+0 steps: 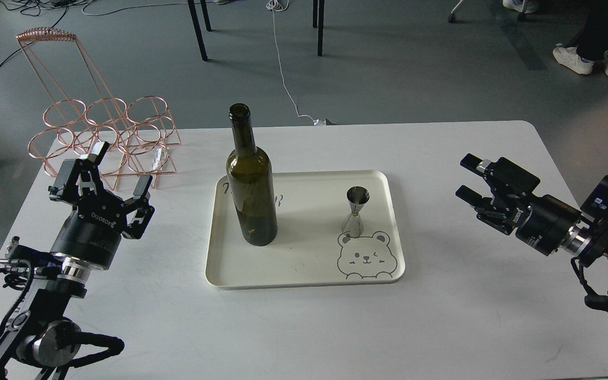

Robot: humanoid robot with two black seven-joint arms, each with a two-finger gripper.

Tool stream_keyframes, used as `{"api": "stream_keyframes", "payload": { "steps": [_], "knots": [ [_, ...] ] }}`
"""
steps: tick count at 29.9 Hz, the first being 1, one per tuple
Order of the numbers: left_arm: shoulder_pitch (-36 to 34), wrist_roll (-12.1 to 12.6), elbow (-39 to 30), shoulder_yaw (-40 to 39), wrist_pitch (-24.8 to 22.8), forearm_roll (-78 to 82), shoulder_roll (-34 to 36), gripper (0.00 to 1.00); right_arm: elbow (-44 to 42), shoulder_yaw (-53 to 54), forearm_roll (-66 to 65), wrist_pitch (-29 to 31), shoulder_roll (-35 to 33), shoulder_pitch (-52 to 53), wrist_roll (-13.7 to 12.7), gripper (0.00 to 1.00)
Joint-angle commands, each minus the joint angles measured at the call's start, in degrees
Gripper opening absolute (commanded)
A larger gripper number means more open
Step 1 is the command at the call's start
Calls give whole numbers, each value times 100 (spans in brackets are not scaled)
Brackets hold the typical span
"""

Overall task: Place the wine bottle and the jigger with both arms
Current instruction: 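Move the right gripper toward the metal jigger on the tray, then grasp the metal jigger with the right gripper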

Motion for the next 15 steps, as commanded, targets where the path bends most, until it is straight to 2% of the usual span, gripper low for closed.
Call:
{"api": "stream_keyframes", "payload": {
  "steps": [1,5,9,15],
  "knots": [
    [0,-17,-7,-9,-16,-8,30,98,79,-270,-2205,-939,50,16,-2,98],
    [0,-114,-16,-9,-16,-8,39,98,9,-798,-3657,-2003,462,200,-2,98],
    [8,-114,-16,-9,-16,-8,30,98,-324,-983,-4879,-2602,937,324,-2,98],
    [8,-114,-60,-9,-16,-7,48,98,-860,-1071,-4902,-3086,1561,683,-2,98]
  ]
}}
